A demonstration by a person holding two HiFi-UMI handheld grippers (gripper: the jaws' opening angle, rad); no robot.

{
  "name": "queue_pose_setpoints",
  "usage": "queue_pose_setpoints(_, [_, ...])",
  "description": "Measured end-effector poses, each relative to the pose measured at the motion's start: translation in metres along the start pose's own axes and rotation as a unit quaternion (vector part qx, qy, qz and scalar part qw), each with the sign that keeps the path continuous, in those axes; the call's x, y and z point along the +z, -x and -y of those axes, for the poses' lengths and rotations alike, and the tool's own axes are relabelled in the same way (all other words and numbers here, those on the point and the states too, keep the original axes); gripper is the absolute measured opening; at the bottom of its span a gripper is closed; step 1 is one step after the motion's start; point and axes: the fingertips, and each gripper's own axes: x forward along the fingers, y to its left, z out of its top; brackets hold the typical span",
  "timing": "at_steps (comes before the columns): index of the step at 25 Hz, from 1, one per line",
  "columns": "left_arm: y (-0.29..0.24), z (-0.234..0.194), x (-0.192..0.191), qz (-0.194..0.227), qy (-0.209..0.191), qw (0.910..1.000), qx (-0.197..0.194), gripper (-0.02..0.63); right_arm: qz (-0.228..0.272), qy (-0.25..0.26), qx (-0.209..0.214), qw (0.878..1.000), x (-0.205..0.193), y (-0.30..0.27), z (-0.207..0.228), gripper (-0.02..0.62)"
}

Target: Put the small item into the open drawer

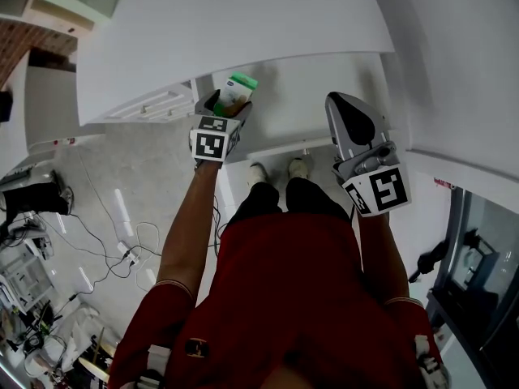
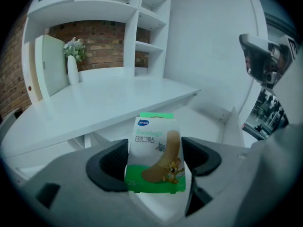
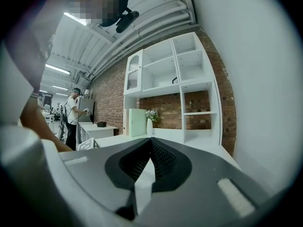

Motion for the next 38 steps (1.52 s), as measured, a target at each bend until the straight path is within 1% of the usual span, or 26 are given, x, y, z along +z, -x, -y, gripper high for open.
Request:
queue_pose_setpoints(6, [-0.027,-0.009,-0.015,-0.038,-0.004,0.9992,0.008,0.356,-0.012,-0.003,-0.001,1.0,-0.008,-0.003,0.013,0.012])
queue_pose_setpoints(11, [-0.04,-0.015,-0.025,-0.058,0.003,0.9982,0.015,0.356,-0.018,-0.007,-0.003,1.0,-0.015,-0.006,0.022,0.012])
queue_pose_setpoints(18, [-0.045,-0.026,-0.024,-0.061,0.006,0.9975,0.034,0.359,-0.021,-0.01,0.002,1.0,-0.019,-0.014,0.024,0.012])
queue_pose_setpoints(20, [-0.045,-0.028,-0.024,-0.062,0.006,0.9974,0.035,0.368,-0.021,-0.012,0.002,1.0,-0.019,-0.016,0.024,0.012])
queue_pose_setpoints(24, [-0.042,-0.029,-0.022,-0.061,0.005,0.9974,0.036,0.365,-0.021,-0.013,0.005,1.0,-0.018,-0.018,0.023,0.012])
queue_pose_setpoints(29, [-0.032,-0.027,-0.017,-0.048,0.004,0.9982,0.037,0.346,-0.019,-0.016,0.012,1.0,-0.019,-0.021,0.019,0.012])
queue_pose_setpoints(32, [-0.021,-0.024,-0.01,-0.03,0.005,0.9989,0.035,0.319,-0.017,-0.017,0.017,1.0,-0.02,-0.023,0.013,0.012])
queue_pose_setpoints(35, [-0.006,-0.019,0.004,0.0,0.01,0.9994,0.033,0.276,-0.017,-0.02,0.024,0.999,-0.021,-0.026,0.008,0.012])
queue_pose_setpoints(38, [0.014,-0.01,0.026,0.044,0.009,0.9986,0.026,0.218,-0.017,-0.025,0.032,0.999,-0.023,-0.029,0.0,0.012])
